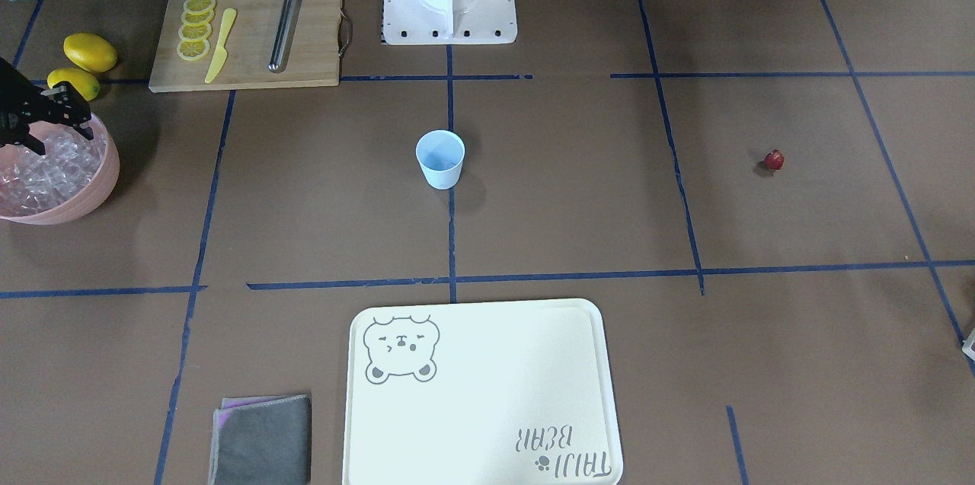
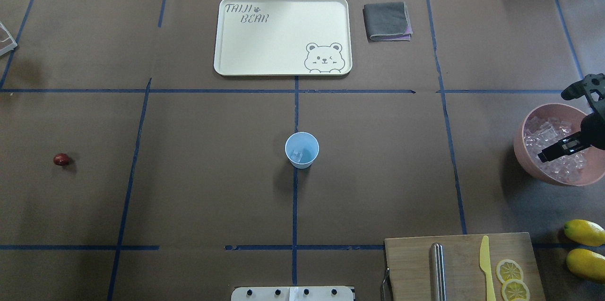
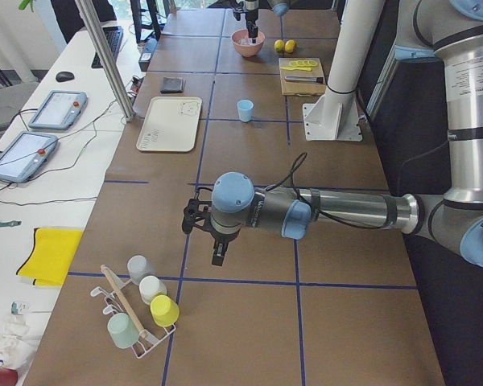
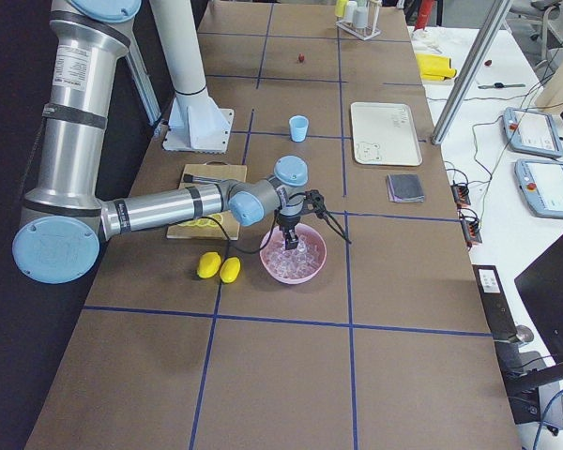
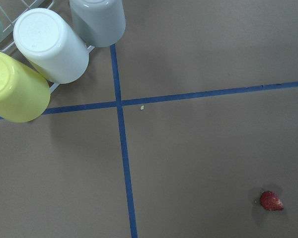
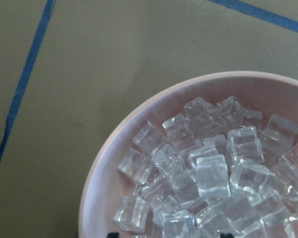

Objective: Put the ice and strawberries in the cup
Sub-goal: 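Lower the right gripper into the bowl and grasp more ice cubes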

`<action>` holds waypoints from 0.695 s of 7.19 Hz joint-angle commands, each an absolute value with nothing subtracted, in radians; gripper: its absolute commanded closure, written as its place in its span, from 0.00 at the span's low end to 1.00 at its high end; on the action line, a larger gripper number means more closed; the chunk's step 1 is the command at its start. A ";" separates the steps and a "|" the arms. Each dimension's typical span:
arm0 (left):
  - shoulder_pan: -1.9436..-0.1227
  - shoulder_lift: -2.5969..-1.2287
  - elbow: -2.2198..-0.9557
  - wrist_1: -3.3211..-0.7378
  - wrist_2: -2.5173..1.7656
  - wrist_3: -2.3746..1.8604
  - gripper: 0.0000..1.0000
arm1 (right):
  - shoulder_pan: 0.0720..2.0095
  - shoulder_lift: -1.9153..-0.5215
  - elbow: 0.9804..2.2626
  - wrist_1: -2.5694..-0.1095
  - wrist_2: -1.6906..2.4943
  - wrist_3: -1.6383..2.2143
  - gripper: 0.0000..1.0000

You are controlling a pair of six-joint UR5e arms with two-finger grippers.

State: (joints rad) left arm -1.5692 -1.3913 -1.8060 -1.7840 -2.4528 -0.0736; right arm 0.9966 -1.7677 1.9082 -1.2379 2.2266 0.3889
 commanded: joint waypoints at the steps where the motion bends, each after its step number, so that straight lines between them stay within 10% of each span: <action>1: -1.569 -1.391 -1.807 -1.783 -2.453 -0.074 0.00 | 0.997 -1.772 1.904 -1.238 2.224 0.388 0.31; 5: -1.568 -1.390 -1.804 -1.782 -2.453 -0.074 0.00 | 0.996 -1.763 1.894 -1.238 2.221 0.388 0.44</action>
State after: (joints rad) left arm -1.5684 -1.3899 -1.8046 -1.7825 -2.4528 -0.0736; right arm 0.9958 -1.7666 1.8981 -1.2379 2.2216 0.3881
